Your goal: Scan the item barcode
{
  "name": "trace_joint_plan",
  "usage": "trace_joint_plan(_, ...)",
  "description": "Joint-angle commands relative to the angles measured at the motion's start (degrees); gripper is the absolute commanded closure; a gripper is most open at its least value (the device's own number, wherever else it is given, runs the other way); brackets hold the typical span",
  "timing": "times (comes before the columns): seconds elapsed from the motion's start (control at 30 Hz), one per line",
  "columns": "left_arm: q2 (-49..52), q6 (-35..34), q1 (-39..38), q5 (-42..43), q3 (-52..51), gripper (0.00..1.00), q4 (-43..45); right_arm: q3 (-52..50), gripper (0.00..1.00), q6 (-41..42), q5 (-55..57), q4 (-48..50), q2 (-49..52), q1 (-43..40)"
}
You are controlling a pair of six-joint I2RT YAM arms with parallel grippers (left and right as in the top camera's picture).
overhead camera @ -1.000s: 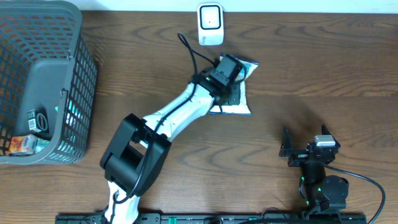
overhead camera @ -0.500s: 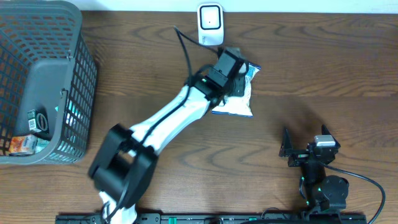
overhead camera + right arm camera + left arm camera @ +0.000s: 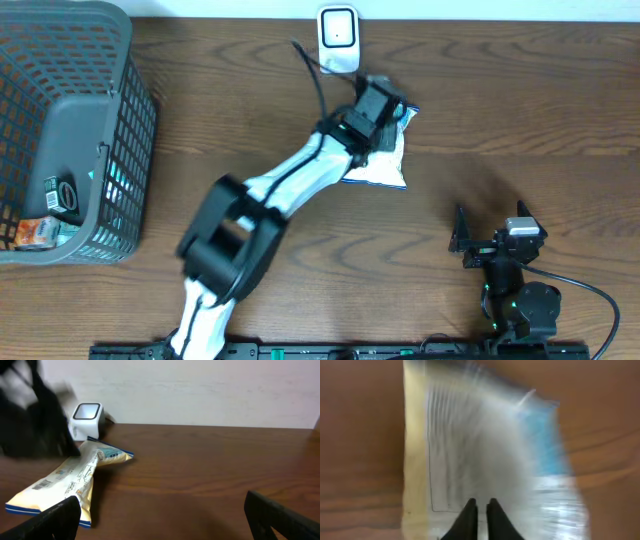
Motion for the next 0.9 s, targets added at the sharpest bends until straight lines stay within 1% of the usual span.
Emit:
trace_joint_plan(0.0, 2.9, -0.9, 0.0, -1.1, -0.3, 0.89, -0.4, -0.1, 0.01, -0.4, 0.0, -0.2, -0.2, -0.3)
trace_joint_plan(0.13, 0.0, 0.2, 2.1, -4.7, 0.5, 0.89, 0.0, -0.1, 0.01, -0.4, 0.0, -0.2, -0.2, -0.3)
trace_joint_plan(0.27, -8.4, 0.2, 6.0, -5.0, 0.5, 0.89, -0.2, -0.1, 0.01, -0.4, 0.0, -0.2, -0.2, -0.3)
trace_joint_plan(0.3, -11.9, 0.2, 7.4, -5.0, 0.5, 0.89, -0.6, -0.1, 0.01, -0.4, 0.0, -0.2, -0.2, -0.3)
trace_joint_plan(0.37, -14.7, 0.2, 8.5, -5.0, 0.5, 0.89, -1.3, -0.1, 0.01, -0.4, 0.0, -0.2, -0.2, -0.3)
trace_joint_plan(0.43, -16.8, -1.3, 9.0, -5.0, 0.5, 0.89, -2.9, -0.1, 0.01, -0.4, 0.0, -0.2, -0.2, -0.3)
trace_joint_plan(0.57, -15.6, -7.0, 8.1, -1.1, 0.4, 0.89, -6.0, -0.1, 0.01, -0.4, 0.0, -0.2, -0.2, -0.3)
trace_joint_plan(0.6, -14.4, -9.0, 7.4, 0.9, 0.3, 0.89, -6.4, -0.1, 0.01, -0.4, 0.0, -0.2, -0.2, -0.3)
trace_joint_plan(0.67, -12.1, -11.3, 6.0, 2.1, 0.1, 0.89, -6.2, -0.1, 0.01, -0.4, 0.0, -0.2, -0.2, -0.3)
trace_joint_plan(0.73, -8.9, -13.5, 4.3, 2.2, 0.1, 0.89, -5.0, -0.1, 0.01, -0.4, 0.0, -0.2, -0.2, -0.3)
trace_joint_plan(0.87, -2.4, -13.4, 1.6, 8.3, 0.1, 0.89, 1.8, -0.1, 0.01, -0.4, 0.0, -0.2, -0.2, -0.3)
